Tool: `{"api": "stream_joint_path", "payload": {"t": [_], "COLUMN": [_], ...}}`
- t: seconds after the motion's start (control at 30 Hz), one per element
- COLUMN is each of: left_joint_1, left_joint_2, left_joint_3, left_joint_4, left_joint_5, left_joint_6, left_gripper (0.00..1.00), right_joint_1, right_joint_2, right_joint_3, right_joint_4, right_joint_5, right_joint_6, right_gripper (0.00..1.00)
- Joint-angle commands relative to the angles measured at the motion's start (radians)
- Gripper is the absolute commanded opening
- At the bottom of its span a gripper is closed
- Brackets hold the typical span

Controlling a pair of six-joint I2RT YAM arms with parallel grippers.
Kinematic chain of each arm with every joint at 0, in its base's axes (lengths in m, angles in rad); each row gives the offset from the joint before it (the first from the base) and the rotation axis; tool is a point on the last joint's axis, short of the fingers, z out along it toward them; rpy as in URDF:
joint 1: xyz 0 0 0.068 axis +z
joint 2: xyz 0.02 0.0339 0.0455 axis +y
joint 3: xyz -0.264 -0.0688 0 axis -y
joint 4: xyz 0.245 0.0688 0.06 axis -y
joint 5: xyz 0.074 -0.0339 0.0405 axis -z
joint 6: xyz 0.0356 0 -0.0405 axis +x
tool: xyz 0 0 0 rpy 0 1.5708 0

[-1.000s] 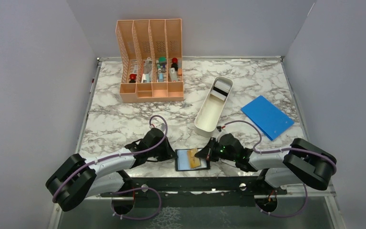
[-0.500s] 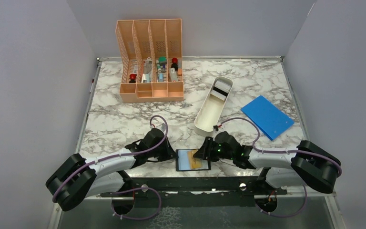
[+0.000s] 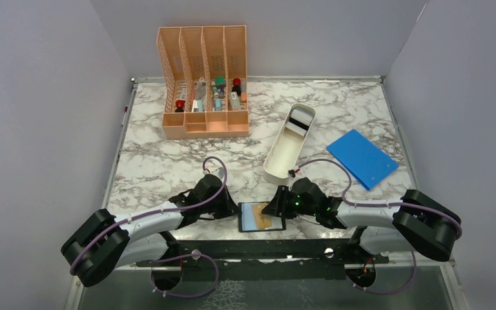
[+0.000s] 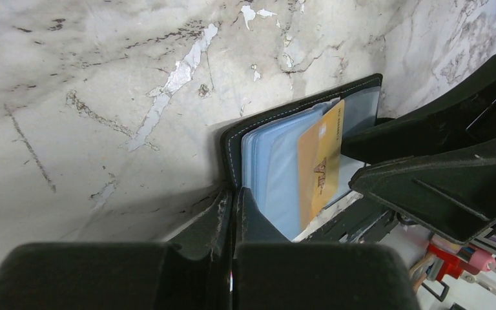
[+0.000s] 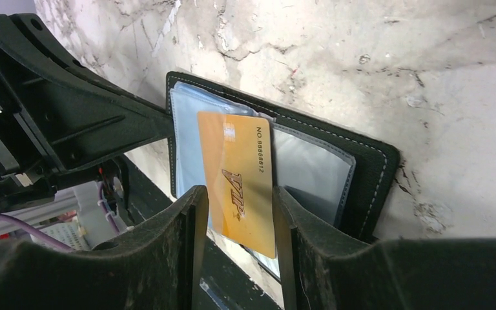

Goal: Put the credit cards into the card holder
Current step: Insert the credit card into the card holder.

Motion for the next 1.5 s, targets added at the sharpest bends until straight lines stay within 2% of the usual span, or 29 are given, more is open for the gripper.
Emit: {"api": "stream_joint_path", "payload": {"t": [0.0, 0.27, 0.5, 0.87, 0.97, 1.1, 1.23, 1.47], "left_joint_1": [-0.007, -0.012, -0.015, -0.019, -0.02, -0.019, -0.02, -0.019], "left_joint_2": [-0.014, -0.005, 0.004, -0.025, -0.048, -0.06, -0.056, -0.05], "left_joint_3": [-0.006, 0.003, 0.008, 0.017, 0.013, 0.009, 0.009, 0.005], "left_joint_4": [0.023, 0.039, 0.045, 0.055, 0.053, 0.037, 0.037, 0.049], "left_joint_5": [0.02, 0.021, 0.025, 0.047, 0.035, 0.026, 0.026, 0.027], "left_joint_6": [-0.008, -0.019, -0.023, -0.041, -0.043, -0.041, -0.04, -0.044], "left_gripper": [0.01, 0.01, 0.01, 0.04, 0.04, 0.04, 0.04, 0.03], "right_joint_1": [0.021, 0.038, 0.048, 0.049, 0.05, 0.049, 0.049, 0.05], "right_joint_2": [0.054, 0.105, 0.149, 0.178, 0.153, 0.016, -0.079, -0.065], "right_joint_3": [-0.011, 0.022, 0.024, -0.017, -0.018, -0.029, -0.021, -0.016], "right_joint_4": [0.018, 0.095, 0.166, 0.237, 0.181, 0.03, -0.098, -0.09], "right_joint_5": [-0.038, -0.069, -0.087, -0.091, -0.075, 0.001, 0.04, 0.006], "right_joint_6": [0.007, 0.035, 0.05, 0.071, 0.063, 0.041, 0.011, 0.018], "right_gripper": [0.46, 0.45, 0.37, 0.32, 0.35, 0.44, 0.45, 0.42]}}
